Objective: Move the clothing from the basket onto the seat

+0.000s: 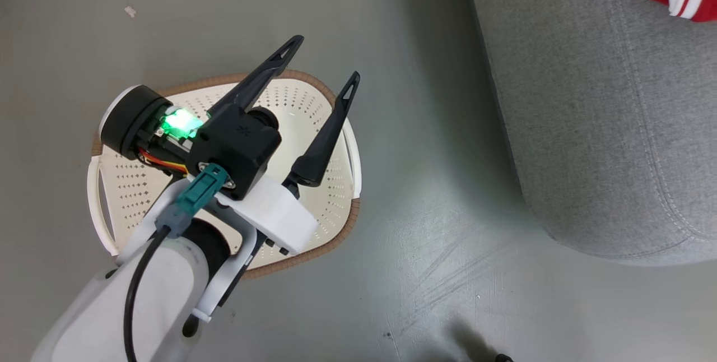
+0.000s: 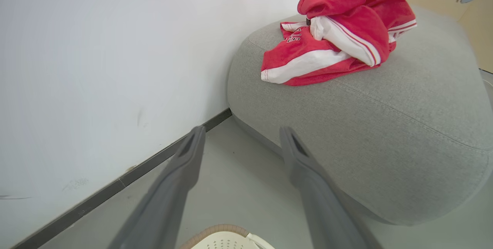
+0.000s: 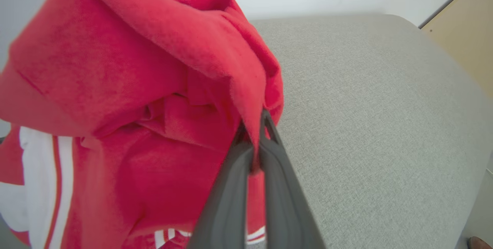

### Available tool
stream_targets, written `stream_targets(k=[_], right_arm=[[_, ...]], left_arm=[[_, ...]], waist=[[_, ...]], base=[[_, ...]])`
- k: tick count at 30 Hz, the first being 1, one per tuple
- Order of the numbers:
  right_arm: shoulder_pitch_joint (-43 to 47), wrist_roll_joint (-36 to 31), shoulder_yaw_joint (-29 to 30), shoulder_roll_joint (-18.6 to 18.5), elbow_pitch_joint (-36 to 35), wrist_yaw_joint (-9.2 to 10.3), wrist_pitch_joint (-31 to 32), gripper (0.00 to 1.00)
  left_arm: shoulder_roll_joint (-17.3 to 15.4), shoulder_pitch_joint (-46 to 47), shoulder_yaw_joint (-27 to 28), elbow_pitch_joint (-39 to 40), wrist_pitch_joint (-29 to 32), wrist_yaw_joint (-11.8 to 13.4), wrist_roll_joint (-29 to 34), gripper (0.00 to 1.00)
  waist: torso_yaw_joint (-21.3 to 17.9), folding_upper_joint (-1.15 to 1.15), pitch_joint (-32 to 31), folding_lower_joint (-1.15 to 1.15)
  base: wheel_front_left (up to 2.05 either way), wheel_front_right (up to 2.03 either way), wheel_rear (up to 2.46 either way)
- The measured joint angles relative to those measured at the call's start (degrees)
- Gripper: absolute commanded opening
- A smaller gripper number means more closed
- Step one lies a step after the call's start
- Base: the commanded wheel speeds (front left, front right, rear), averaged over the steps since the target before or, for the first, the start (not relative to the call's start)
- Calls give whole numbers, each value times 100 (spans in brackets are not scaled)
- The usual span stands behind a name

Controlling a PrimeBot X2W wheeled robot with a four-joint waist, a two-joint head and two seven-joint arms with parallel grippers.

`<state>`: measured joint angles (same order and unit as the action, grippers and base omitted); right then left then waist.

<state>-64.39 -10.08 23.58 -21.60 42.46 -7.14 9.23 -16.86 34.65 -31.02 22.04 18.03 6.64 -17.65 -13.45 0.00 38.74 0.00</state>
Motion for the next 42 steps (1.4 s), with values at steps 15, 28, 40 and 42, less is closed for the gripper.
stream_targets(k=[15, 28, 40, 42], right_arm=[[811, -16, 70, 546, -469, 0, -816, 100], [1416, -122, -613, 1149, -905, 0, -1382, 100], [1805, -178, -1481, 1637, -1291, 1, -1825, 100], [1841, -164, -1639, 1675, -1292, 1, -1894, 100]], left_arm=[[-10, -2, 44, -137, -182, -24, -48, 100], [49, -62, 286, -248, -458, 85, -116, 100], [133, -544, 686, -387, -761, 459, -232, 100], [171, -642, 750, -398, -812, 517, -303, 100]], waist=[[-207, 0, -380, 0], [-228, 0, -828, 0], [6, 0, -1274, 0], [70, 0, -1340, 0]], base=[[0, 0, 0], [0, 0, 0], [0, 0, 0], [0, 0, 0]])
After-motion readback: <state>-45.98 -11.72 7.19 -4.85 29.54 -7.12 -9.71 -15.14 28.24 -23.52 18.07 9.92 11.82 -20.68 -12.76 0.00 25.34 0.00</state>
